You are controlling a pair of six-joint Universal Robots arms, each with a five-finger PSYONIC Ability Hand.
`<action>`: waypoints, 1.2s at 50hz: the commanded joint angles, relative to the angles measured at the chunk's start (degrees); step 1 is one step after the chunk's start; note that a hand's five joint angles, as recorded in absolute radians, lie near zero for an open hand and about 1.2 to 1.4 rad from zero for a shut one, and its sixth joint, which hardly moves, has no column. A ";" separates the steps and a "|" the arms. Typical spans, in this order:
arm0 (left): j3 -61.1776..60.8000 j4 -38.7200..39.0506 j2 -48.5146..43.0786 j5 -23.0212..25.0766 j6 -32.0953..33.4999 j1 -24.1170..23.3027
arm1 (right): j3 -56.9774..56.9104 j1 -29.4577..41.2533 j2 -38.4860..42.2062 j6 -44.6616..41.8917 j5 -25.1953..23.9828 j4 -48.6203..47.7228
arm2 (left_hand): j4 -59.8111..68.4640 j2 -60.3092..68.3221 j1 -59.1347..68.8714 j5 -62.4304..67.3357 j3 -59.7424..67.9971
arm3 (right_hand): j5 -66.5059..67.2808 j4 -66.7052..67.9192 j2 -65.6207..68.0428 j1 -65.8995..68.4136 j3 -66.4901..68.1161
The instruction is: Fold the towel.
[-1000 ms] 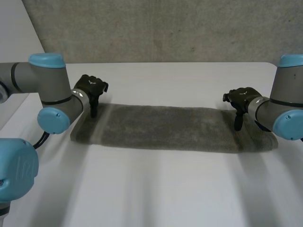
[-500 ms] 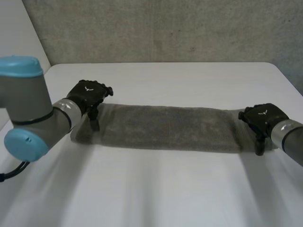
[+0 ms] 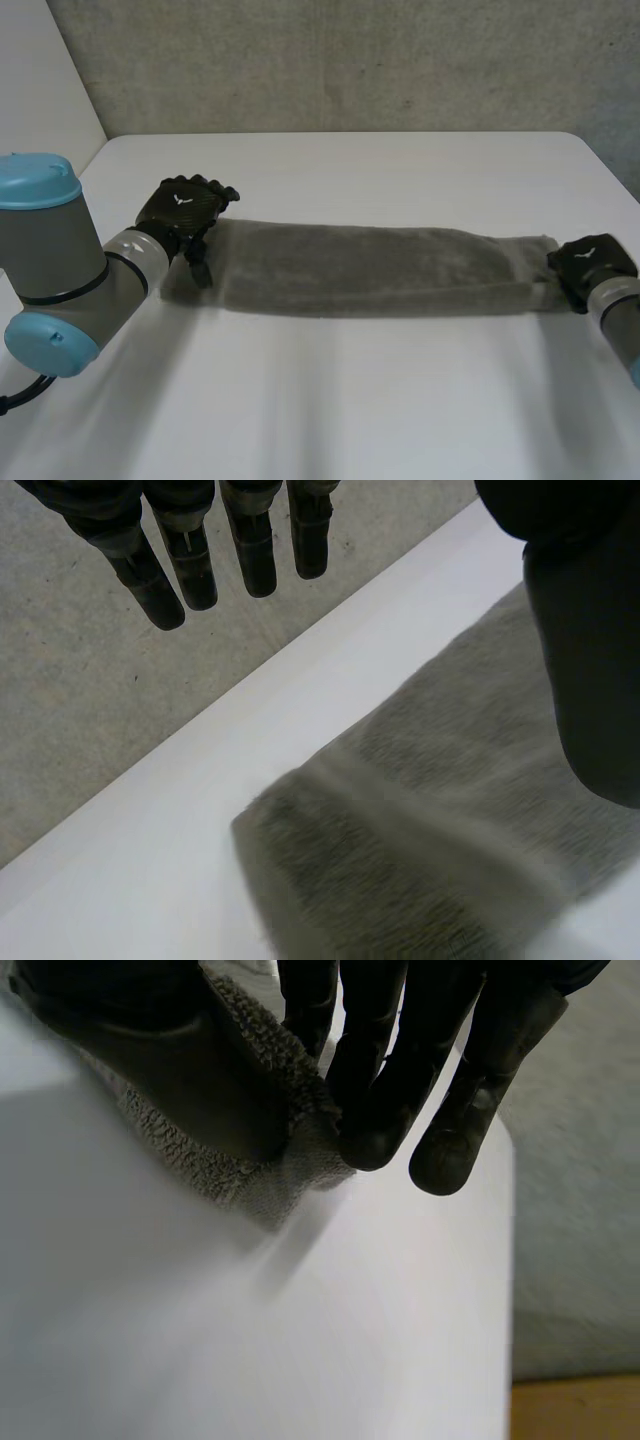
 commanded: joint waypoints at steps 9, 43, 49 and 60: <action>0.15 0.00 0.27 -0.08 -0.27 0.95 | -10.79 -9.24 -3.02 -6.71 3.29 2.10 | -5.50 -4.63 -5.54 -12.68 -4.12 | 3.66 3.31 6.10 4.69 3.57; 0.68 0.17 1.41 -0.78 -4.49 1.65 | -40.87 45.34 22.11 2.31 -4.78 4.65 | -5.84 -4.96 -5.87 -13.02 -4.46 | -13.10 -13.45 -10.66 -12.07 -13.19; 0.85 0.08 1.41 -0.78 -4.49 1.04 | -40.60 44.47 19.22 7.69 -5.59 9.03 | -5.84 -4.96 -5.87 -13.02 -4.46 | -66.34 -66.69 -63.90 -65.31 -66.43; 1.38 0.17 1.76 -0.78 -4.57 -0.80 | -26.65 34.90 2.00 16.92 -5.76 14.14 | -5.84 -4.96 -5.87 -13.02 -4.46 | -66.34 -66.69 -63.90 -65.31 -66.43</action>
